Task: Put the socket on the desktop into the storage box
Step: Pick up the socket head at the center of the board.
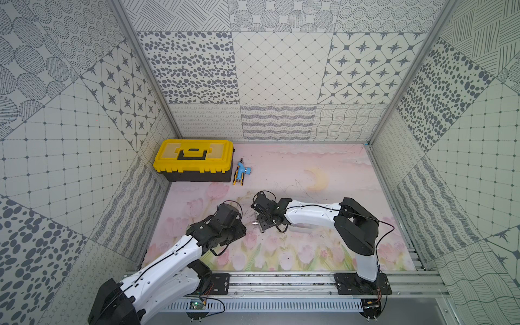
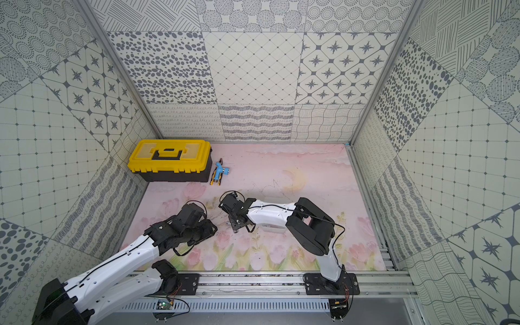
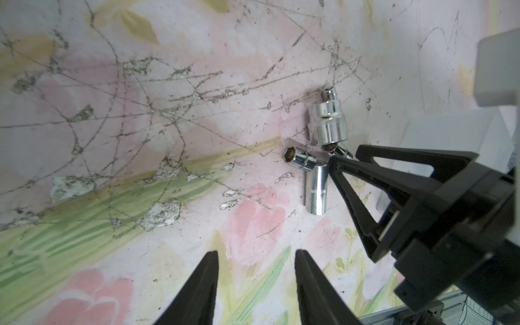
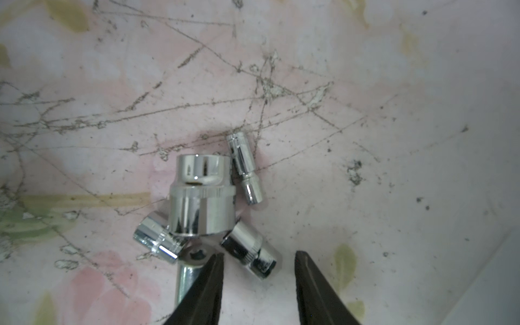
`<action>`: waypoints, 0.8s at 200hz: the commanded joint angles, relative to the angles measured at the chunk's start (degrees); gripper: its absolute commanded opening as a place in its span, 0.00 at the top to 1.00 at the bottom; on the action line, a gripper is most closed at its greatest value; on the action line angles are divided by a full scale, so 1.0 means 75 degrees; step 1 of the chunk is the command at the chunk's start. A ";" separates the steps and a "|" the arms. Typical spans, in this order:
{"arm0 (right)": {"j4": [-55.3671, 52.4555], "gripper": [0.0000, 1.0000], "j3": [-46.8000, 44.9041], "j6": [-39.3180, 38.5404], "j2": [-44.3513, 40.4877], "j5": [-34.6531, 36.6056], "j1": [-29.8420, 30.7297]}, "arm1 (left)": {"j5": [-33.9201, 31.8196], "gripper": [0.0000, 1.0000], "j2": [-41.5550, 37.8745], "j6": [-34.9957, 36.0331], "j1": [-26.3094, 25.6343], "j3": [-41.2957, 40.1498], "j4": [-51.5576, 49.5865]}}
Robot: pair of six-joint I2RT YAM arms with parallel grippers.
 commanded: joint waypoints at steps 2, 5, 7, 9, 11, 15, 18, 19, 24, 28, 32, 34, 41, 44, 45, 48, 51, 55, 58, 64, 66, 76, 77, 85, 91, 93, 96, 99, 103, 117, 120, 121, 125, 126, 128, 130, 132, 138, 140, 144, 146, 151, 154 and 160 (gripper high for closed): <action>0.0195 0.53 0.0245 -0.0091 0.0205 -0.0011 -0.0015 | 0.0151 0.51 0.0029 -0.0020 0.0066 0.0045 0.0222; 0.0196 0.53 0.0243 -0.0097 0.0213 -0.0019 -0.0015 | 0.0146 0.51 0.0031 -0.0025 0.0075 0.0047 0.0222; 0.0199 0.53 0.0243 -0.0093 0.0211 -0.0013 -0.0013 | 0.0145 0.51 0.0036 -0.0022 0.0077 0.0042 0.0224; 0.0211 0.53 0.0243 -0.0098 0.0222 -0.0005 -0.0018 | 0.0148 0.51 0.0031 -0.0019 0.0069 0.0035 0.0230; 0.0220 0.53 0.0243 -0.0099 0.0222 -0.0006 -0.0011 | 0.0149 0.51 0.0033 -0.0018 0.0073 0.0039 0.0232; 0.0230 0.53 0.0242 -0.0110 0.0232 -0.0001 -0.0017 | 0.0154 0.51 0.0045 -0.0024 0.0076 0.0041 0.0233; 0.0241 0.54 0.0243 -0.0117 0.0234 -0.0003 -0.0020 | 0.0156 0.51 0.0043 -0.0018 0.0069 0.0033 0.0230; 0.0242 0.54 0.0243 -0.0114 0.0240 -0.0007 -0.0020 | 0.0156 0.51 0.0040 -0.0018 0.0068 0.0033 0.0231; 0.0248 0.54 0.0244 -0.0123 0.0246 0.0009 -0.0015 | 0.0163 0.51 0.0043 -0.0018 0.0073 0.0032 0.0241; 0.0254 0.53 0.0243 -0.0129 0.0257 0.0016 -0.0016 | 0.0167 0.51 0.0055 -0.0019 0.0068 0.0034 0.0244; 0.0254 0.54 0.0249 -0.0134 0.0262 0.0013 -0.0018 | 0.0173 0.51 0.0050 -0.0018 0.0072 0.0024 0.0241; 0.0251 0.54 0.0253 -0.0140 0.0270 0.0022 -0.0014 | 0.0178 0.51 0.0049 -0.0026 0.0071 0.0024 0.0244; 0.0251 0.54 0.0255 -0.0146 0.0290 0.0041 -0.0012 | 0.0184 0.51 0.0054 -0.0020 0.0067 0.0021 0.0246; 0.0254 0.54 0.0264 -0.0155 0.0298 0.0038 -0.0018 | 0.0181 0.51 0.0050 -0.0028 0.0074 0.0010 0.0249; 0.0254 0.54 0.0265 -0.0157 0.0301 0.0037 -0.0019 | 0.0192 0.51 0.0061 -0.0023 0.0076 0.0010 0.0247; 0.0254 0.55 0.0266 -0.0161 0.0311 0.0041 -0.0010 | 0.0199 0.51 0.0062 -0.0018 0.0072 0.0009 0.0259; 0.0248 0.55 0.0267 -0.0169 0.0327 0.0041 -0.0010 | 0.0199 0.51 0.0071 -0.0018 0.0067 -0.0001 0.0259; 0.0254 0.56 0.0267 -0.0170 0.0336 0.0045 -0.0016 | 0.0212 0.51 0.0073 -0.0025 0.0072 -0.0001 0.0270; 0.0248 0.57 0.0270 -0.0170 0.0339 0.0040 -0.0014 | 0.0205 0.51 0.0073 -0.0018 0.0077 -0.0013 0.0274; 0.0254 0.58 0.0267 -0.0170 0.0350 0.0030 -0.0013 | 0.0211 0.51 0.0059 -0.0024 0.0077 -0.0019 0.0268; 0.0254 0.59 0.0267 -0.0170 0.0351 0.0017 -0.0009 | 0.0211 0.51 0.0058 -0.0022 0.0078 -0.0024 0.0268; 0.0260 0.62 0.0238 -0.0170 0.0340 -0.0016 -0.0008 | 0.0206 0.51 0.0053 -0.0030 0.0069 -0.0038 0.0279; 0.0263 0.63 0.0235 -0.0170 0.0340 -0.0019 -0.0008 | 0.0211 0.51 0.0051 -0.0030 0.0068 -0.0044 0.0279; 0.0276 0.64 0.0189 -0.0154 0.0308 -0.0013 0.0003 | 0.0204 0.51 0.0059 -0.0044 0.0072 -0.0060 0.0279; 0.0288 0.65 0.0153 -0.0152 0.0278 -0.0024 0.0024 | 0.0216 0.51 0.0060 -0.0041 0.0078 -0.0070 0.0296; 0.0289 0.65 0.0142 -0.0148 0.0277 -0.0029 0.0035 | 0.0224 0.51 0.0055 -0.0041 0.0078 -0.0070 0.0286; 0.0295 0.65 0.0122 -0.0141 0.0254 -0.0013 0.0029 | 0.0222 0.51 0.0050 -0.0047 0.0078 -0.0071 0.0301; 0.0293 0.66 0.0099 -0.0146 0.0238 -0.0021 0.0043 | 0.0221 0.51 0.0049 -0.0046 0.0078 -0.0070 0.0300; 0.0307 0.66 0.0072 -0.0136 0.0214 -0.0016 0.0048 | 0.0224 0.51 0.0058 -0.0051 0.0078 -0.0082 0.0297; 0.0336 0.70 -0.0005 -0.0135 0.0147 -0.0014 0.0077 | 0.0239 0.51 0.0058 -0.0066 0.0078 -0.0091 0.0337; 0.0336 0.71 -0.0030 -0.0145 0.0132 -0.0015 0.0083 | 0.0249 0.51 0.0061 -0.0068 0.0083 -0.0105 0.0335; 0.0336 0.71 -0.0034 -0.0146 0.0130 -0.0013 0.0084 | 0.0250 0.51 0.0061 -0.0066 0.0080 -0.0106 0.0342; 0.0347 0.72 -0.0054 -0.0146 0.0118 -0.0008 0.0091 | 0.0250 0.51 0.0054 -0.0075 0.0078 -0.0108 0.0355; 0.0342 0.73 -0.0058 -0.0146 0.0117 -0.0009 0.0088 | 0.0250 0.51 0.0051 -0.0076 0.0078 -0.0108 0.0358; 0.0347 0.74 -0.0066 -0.0143 0.0111 -0.0007 0.0089 | 0.0250 0.51 0.0061 -0.0079 0.0078 -0.0108 0.0361; 0.0342 0.75 -0.0072 -0.0146 0.0106 -0.0001 0.0092 | 0.0250 0.51 0.0079 -0.0077 0.0078 -0.0108 0.0361; 0.0347 0.75 -0.0073 -0.0140 0.0097 -0.0005 0.0093 | 0.0250 0.51 0.0068 -0.0076 0.0078 -0.0108 0.0361; 0.0370 0.77 -0.0105 -0.0146 0.0080 -0.0014 0.0093 | 0.0256 0.51 0.0079 -0.0076 0.0084 -0.0108 0.0371; 0.0371 0.78 -0.0107 -0.0146 0.0072 -0.0005 0.0090 | 0.0260 0.51 0.0074 -0.0076 0.0080 -0.0102 0.0373; 0.0372 0.79 -0.0125 -0.0140 0.0055 0.0001 0.0097 | 0.0271 0.51 0.0083 -0.0076 0.0078 -0.0108 0.0382; 0.0372 0.80 -0.0130 -0.0136 0.0043 0.0010 0.0097 | 0.0273 0.51 0.0084 -0.0076 0.0078 -0.0108 0.0378; 0.0371 0.82 -0.0143 -0.0135 0.0025 0.0011 0.0099 | 0.0268 0.51 0.0090 -0.0084 0.0078 -0.0108 0.0381; 0.0371 0.83 -0.0152 -0.0135 0.0008 0.0014 0.0106 | 0.0280 0.51 0.0087 -0.0084 0.0075 -0.0108 0.0379; 0.0372 0.84 -0.0176 -0.0123 -0.0028 0.0034 0.0100 | 0.0285 0.51 0.0085 -0.0078 0.0084 -0.0107 0.0385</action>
